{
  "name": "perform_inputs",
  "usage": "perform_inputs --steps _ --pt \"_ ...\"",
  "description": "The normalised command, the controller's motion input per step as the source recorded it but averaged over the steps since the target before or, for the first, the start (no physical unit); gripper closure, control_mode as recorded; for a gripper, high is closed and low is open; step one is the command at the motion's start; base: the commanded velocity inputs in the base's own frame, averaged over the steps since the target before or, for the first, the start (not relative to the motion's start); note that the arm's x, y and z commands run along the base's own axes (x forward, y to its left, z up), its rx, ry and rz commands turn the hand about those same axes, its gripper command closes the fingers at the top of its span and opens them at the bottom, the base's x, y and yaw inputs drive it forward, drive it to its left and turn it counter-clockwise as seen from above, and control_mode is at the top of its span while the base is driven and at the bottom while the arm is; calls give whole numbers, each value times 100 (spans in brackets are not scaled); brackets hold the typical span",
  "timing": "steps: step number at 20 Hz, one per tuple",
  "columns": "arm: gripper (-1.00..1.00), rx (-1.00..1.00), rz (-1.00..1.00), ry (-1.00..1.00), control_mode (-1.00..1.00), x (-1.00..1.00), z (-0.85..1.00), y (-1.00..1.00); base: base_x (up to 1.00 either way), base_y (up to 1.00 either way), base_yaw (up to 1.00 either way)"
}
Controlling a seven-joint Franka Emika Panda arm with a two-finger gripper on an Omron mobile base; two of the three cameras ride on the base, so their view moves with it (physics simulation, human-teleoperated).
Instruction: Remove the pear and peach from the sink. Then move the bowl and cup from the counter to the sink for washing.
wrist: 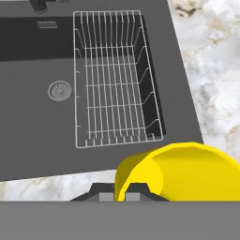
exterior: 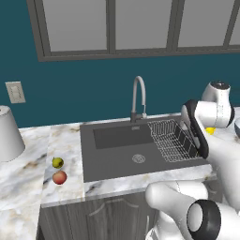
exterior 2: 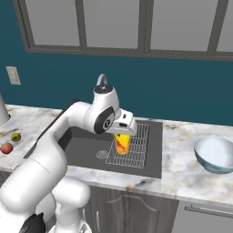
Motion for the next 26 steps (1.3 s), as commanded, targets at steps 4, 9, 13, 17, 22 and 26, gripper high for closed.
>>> perform_inputs --steps 4,9,13,17,22,26 --pt "100 -2 0 -4 -100 -11 11 46 0 0 0" --pt "100 -2 0 -4 -100 -8 5 48 0 0 0" --pt "100 -3 0 -5 -100 -5 2 50 0 0 0" --pt "100 -3 0 -2 -100 -5 1 52 0 0 0" --pt "100 -3 0 0 -100 -3 1 53 0 0 0" --pt "100 -4 0 -5 -100 0 11 47 0 0 0"
